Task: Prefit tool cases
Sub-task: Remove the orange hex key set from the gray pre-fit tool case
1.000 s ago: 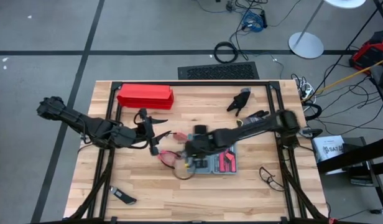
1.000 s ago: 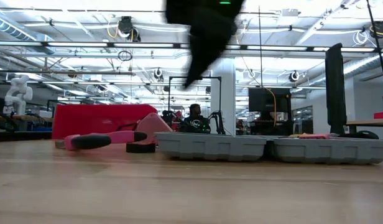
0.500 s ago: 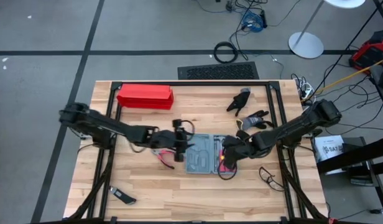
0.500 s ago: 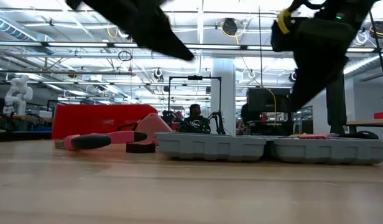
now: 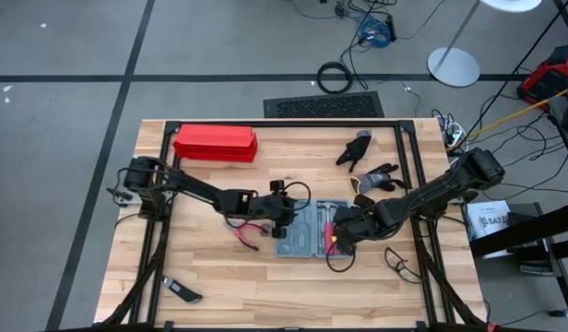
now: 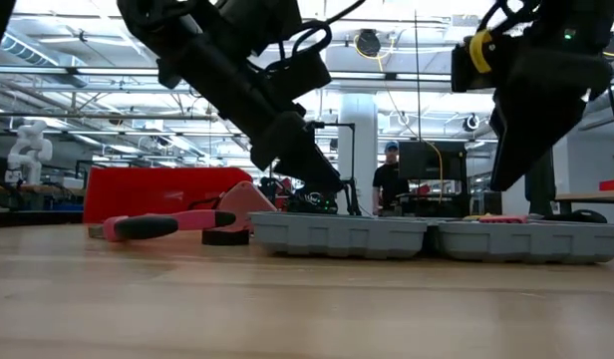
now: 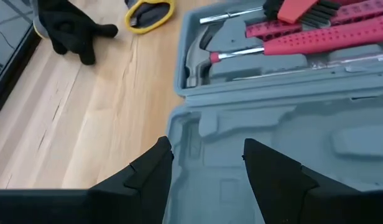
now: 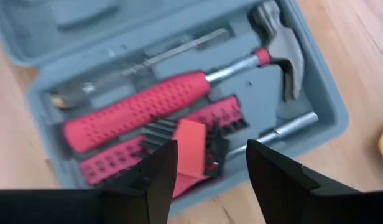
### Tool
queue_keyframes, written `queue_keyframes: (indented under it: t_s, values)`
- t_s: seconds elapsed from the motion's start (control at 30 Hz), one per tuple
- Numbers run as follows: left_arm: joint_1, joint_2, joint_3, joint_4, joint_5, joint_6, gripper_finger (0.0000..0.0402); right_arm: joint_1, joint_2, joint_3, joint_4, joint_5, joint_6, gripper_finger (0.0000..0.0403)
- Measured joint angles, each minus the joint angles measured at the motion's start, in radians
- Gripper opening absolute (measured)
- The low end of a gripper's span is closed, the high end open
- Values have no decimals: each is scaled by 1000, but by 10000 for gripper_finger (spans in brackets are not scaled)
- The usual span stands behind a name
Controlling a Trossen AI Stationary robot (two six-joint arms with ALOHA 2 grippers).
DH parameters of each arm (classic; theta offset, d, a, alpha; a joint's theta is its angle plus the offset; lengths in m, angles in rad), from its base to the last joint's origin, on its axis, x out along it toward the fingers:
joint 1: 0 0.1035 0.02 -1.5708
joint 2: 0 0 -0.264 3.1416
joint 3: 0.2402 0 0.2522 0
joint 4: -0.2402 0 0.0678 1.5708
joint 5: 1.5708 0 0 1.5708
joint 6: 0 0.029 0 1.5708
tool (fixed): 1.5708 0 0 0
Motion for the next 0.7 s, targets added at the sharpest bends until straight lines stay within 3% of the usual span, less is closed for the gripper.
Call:
queue_keyframes:
  t_s: [0.37,0.7]
  values:
    - [-1,1,0,0,28,-13,203,-69,124,7,53,-125,-61,185]
    - [-1,1,0,-1,47,-30,203,-97,199,8,180,-167,-157,176]
